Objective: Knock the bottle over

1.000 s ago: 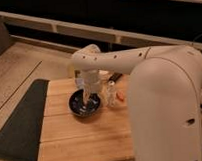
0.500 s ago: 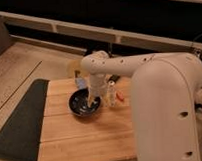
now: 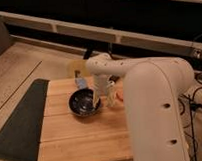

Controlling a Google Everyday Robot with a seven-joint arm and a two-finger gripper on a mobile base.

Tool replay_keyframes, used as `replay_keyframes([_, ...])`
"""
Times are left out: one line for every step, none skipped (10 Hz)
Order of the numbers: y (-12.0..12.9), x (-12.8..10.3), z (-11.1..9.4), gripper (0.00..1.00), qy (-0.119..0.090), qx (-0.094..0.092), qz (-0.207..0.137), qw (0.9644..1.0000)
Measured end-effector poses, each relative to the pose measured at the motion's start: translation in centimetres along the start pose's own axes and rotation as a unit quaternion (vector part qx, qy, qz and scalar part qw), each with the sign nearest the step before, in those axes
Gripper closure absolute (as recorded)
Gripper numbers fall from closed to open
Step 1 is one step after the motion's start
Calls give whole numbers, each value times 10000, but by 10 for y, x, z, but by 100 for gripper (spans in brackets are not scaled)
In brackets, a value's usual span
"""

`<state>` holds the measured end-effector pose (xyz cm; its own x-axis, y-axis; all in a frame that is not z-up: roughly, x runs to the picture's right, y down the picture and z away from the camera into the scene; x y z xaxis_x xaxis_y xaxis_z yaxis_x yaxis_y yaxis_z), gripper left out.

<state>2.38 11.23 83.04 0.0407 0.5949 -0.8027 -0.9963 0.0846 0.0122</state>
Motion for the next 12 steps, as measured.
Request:
replay_keyframes([-3,-11,-7,35,-268,85,-110,9995])
replay_keyframes([-3,-18,-15,35,-489,142,-222,9985])
replay_keyframes([-1,-26,-27,35,-807,220,-442,9955])
replay_keyframes([1,-30,-36,35,-1054,254,-631,9921])
replay_keyframes([4,-32,-43,35,-1219,245,-763,9893])
replay_keyframes([9,-29,-49,35,-1388,218,-965,9854])
replay_keyframes([12,-23,-51,35,-1450,239,-1134,9826])
replay_keyframes([13,-18,-51,35,-1481,283,-1262,9805])
replay_keyframes([11,-15,-50,35,-1473,316,-1302,9800])
replay_keyframes([11,-16,-50,35,-1475,315,-1301,9800])
replay_keyframes([12,-16,-50,35,-1476,314,-1306,9799])
replay_keyframes([12,-16,-50,35,-1475,314,-1306,9799])
